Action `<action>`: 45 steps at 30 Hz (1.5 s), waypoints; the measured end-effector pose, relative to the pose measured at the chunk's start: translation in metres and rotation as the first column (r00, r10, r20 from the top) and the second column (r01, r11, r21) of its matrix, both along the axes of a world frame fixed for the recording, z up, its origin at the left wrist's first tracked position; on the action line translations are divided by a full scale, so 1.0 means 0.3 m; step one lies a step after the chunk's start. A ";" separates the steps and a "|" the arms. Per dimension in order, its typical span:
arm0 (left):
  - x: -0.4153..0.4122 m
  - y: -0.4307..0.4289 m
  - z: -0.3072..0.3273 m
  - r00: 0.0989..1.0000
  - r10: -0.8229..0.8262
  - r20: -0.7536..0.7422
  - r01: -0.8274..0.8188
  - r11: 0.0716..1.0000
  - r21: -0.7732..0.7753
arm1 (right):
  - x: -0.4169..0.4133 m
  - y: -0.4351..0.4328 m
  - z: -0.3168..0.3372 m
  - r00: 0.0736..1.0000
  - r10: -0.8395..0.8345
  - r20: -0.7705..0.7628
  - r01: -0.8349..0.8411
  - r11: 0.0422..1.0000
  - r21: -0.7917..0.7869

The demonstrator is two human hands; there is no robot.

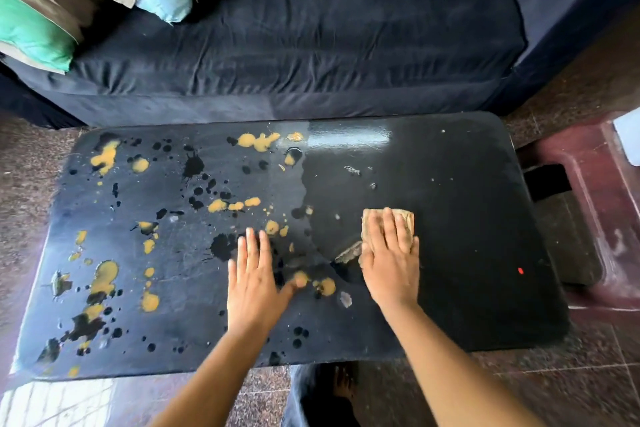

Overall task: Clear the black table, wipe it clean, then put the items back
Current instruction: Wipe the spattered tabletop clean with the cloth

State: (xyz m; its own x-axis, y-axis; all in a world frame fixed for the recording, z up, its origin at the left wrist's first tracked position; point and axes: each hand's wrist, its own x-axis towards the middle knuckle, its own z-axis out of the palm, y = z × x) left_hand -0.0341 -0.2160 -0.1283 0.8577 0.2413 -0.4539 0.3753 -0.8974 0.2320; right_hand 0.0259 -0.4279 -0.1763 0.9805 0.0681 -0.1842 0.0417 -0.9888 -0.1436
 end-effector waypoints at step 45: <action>-0.120 -0.022 -0.009 0.935 0.041 -0.352 -0.007 0.995 0.099 | -0.430 -0.009 -0.006 0.903 0.429 0.035 -0.431 0.899 0.078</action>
State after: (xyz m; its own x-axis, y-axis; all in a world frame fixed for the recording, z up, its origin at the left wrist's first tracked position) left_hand -0.0701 -0.2226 -0.1310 0.6393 0.3163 -0.7009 0.4392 -0.8984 -0.0048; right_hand -0.1032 -0.4307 -0.1781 0.8552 0.4978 -0.1442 0.4631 -0.8589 -0.2187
